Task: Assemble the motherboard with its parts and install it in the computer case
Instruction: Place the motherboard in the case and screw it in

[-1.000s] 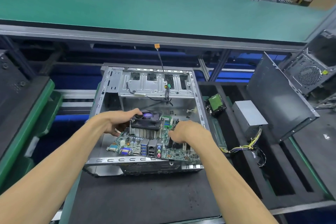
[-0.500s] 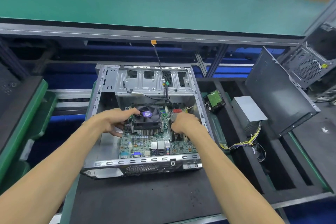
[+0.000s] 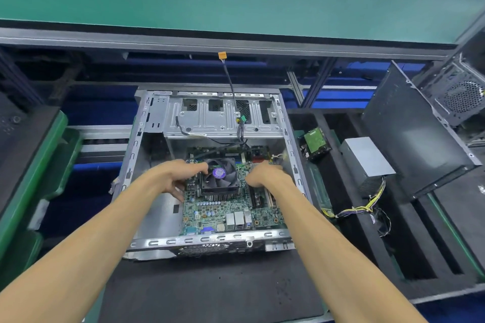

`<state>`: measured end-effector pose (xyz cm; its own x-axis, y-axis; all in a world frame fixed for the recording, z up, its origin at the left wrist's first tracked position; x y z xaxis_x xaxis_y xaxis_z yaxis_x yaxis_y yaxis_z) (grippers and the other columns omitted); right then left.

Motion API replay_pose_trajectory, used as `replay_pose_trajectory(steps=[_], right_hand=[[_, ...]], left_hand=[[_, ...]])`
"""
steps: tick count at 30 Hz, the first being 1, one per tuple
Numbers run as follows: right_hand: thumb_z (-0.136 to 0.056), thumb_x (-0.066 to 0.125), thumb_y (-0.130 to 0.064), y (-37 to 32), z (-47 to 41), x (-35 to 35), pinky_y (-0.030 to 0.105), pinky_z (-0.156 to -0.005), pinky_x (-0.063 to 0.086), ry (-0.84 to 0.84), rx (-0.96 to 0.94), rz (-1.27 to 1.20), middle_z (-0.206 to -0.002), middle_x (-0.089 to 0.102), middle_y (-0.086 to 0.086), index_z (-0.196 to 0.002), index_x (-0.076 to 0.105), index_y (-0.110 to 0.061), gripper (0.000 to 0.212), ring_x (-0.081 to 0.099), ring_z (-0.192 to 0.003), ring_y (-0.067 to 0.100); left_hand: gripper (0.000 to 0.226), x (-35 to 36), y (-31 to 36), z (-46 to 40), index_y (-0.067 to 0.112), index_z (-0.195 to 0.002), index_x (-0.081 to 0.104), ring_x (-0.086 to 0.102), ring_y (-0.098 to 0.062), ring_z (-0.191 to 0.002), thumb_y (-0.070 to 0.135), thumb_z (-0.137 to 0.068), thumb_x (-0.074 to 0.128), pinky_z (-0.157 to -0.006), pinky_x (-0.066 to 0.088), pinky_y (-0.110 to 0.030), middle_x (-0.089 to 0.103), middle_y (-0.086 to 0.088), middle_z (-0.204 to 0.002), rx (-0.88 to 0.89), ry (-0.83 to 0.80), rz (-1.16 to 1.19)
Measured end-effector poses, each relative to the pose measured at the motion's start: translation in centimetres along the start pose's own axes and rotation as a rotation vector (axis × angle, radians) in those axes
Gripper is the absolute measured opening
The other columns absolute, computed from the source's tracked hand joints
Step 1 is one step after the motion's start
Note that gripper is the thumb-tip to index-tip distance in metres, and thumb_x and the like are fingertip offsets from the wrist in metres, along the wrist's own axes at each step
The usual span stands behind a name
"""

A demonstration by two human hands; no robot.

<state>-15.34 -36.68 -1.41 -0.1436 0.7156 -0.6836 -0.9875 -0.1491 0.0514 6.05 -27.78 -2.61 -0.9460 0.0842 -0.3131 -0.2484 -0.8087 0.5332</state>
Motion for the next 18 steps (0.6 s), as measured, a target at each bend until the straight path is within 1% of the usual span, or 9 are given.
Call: replay_pose_trajectory(steps=[2, 4, 6, 8, 10, 13, 15, 16, 18], right_hand=[[-0.103, 0.038, -0.034, -0.1, -0.3, -0.3, 0.060, -0.122, 0.020, 0.001, 0.002, -0.021, -0.167, 0.001, 0.025, -0.160, -0.005, 0.000, 0.079, 0.011, -0.151, 0.050], [-0.103, 0.042, -0.036, 0.2, -0.6, -0.6, 0.058, -0.120, 0.022, 0.002, 0.034, -0.062, -0.165, 0.000, 0.032, -0.159, -0.011, -0.002, 0.085, 0.008, -0.151, 0.052], [-0.102, 0.046, -0.039, 0.4, -0.9, -0.8, 0.057, -0.118, 0.025, 0.011, 0.063, -0.112, -0.162, 0.000, 0.037, -0.159, -0.012, -0.005, 0.088, 0.008, -0.150, 0.053], [-0.101, 0.048, -0.039, 0.4, -1.3, -0.8, 0.056, -0.117, 0.027, 0.013, 0.073, -0.135, -0.161, -0.001, 0.039, -0.160, -0.011, -0.006, 0.089, 0.009, -0.150, 0.054], [-0.101, 0.047, -0.037, 0.4, -1.5, -0.7, 0.056, -0.117, 0.027, 0.004, 0.075, -0.125, -0.161, 0.000, 0.039, -0.159, -0.010, -0.005, 0.088, 0.010, -0.150, 0.054], [-0.098, 0.047, -0.036, 0.3, -1.5, -1.2, 0.054, -0.110, 0.038, 0.049, 0.051, -0.090, -0.158, 0.022, 0.034, -0.160, -0.001, -0.002, 0.085, 0.030, -0.144, 0.049], [-0.097, 0.049, -0.034, 0.0, -0.9, -1.8, 0.048, -0.101, 0.045, 0.109, 0.002, -0.043, -0.148, 0.046, 0.023, -0.157, 0.019, -0.001, 0.075, 0.051, -0.131, 0.040], [-0.097, 0.050, -0.032, -0.3, -0.6, -2.1, 0.046, -0.099, 0.046, 0.128, -0.030, -0.011, -0.141, 0.055, 0.017, -0.151, 0.032, -0.002, 0.065, 0.057, -0.123, 0.036], [-0.097, 0.051, -0.029, -0.9, 0.2, -2.4, 0.044, -0.096, 0.047, 0.136, -0.083, 0.040, -0.131, 0.062, 0.012, -0.137, 0.051, -0.005, 0.047, 0.062, -0.114, 0.033]], left_hand=[[0.042, -0.6, 0.3, -0.1, 0.010, -0.104, 0.058, 0.060, -0.023, -0.074, 0.038, -0.078, 0.075, -0.068, 0.062, -0.044, 0.062, -0.007, -0.090, 0.017, 0.033, 0.033], [0.037, -1.2, 0.5, -0.4, 0.009, -0.096, 0.061, 0.059, -0.018, -0.057, 0.036, -0.075, 0.077, -0.059, 0.059, -0.037, 0.065, -0.001, -0.066, 0.035, 0.076, 0.074], [0.039, -1.5, 0.7, -0.6, 0.008, -0.095, 0.063, 0.056, -0.016, -0.054, 0.036, -0.073, 0.078, -0.054, 0.057, -0.032, 0.064, 0.002, -0.058, 0.050, 0.112, 0.105], [0.047, -1.7, 0.7, -0.9, 0.005, -0.104, 0.064, 0.058, -0.017, -0.059, 0.038, -0.073, 0.078, -0.052, 0.054, -0.029, 0.066, -0.002, -0.070, 0.054, 0.135, 0.123], [0.053, -1.7, 0.5, -1.1, 0.005, -0.111, 0.062, 0.062, -0.019, -0.066, 0.038, -0.073, 0.078, -0.055, 0.054, -0.029, 0.068, -0.005, -0.082, 0.052, 0.141, 0.146], [0.060, -1.6, 0.2, -1.5, 0.005, -0.115, 0.059, 0.060, -0.020, -0.069, 0.041, -0.072, 0.080, -0.063, 0.057, -0.034, 0.066, -0.005, -0.086, 0.053, 0.141, 0.163], [0.070, -1.6, 0.1, -1.5, 0.001, -0.118, 0.054, 0.061, -0.018, -0.075, 0.046, -0.072, 0.083, -0.067, 0.059, -0.035, 0.063, -0.004, -0.096, 0.053, 0.152, 0.160], [0.077, -1.7, 0.1, -1.3, 0.001, -0.122, 0.050, 0.061, -0.018, -0.083, 0.050, -0.073, 0.083, -0.069, 0.060, -0.037, 0.059, -0.005, -0.106, 0.053, 0.163, 0.145], [0.091, -1.7, 0.2, -0.9, 0.002, -0.135, 0.042, 0.063, -0.021, -0.097, 0.059, -0.076, 0.078, -0.073, 0.063, -0.039, 0.051, -0.008, -0.125, 0.041, 0.169, 0.088]])
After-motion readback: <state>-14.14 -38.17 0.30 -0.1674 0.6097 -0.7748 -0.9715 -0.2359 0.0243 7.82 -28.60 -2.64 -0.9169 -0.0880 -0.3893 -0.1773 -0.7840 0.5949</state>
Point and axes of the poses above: each hand's wrist, its own z-axis away from the middle knuckle, its own x-axis out of the palm, y = z × x, the point moved 10 cm from there along -z, towards the middle knuckle
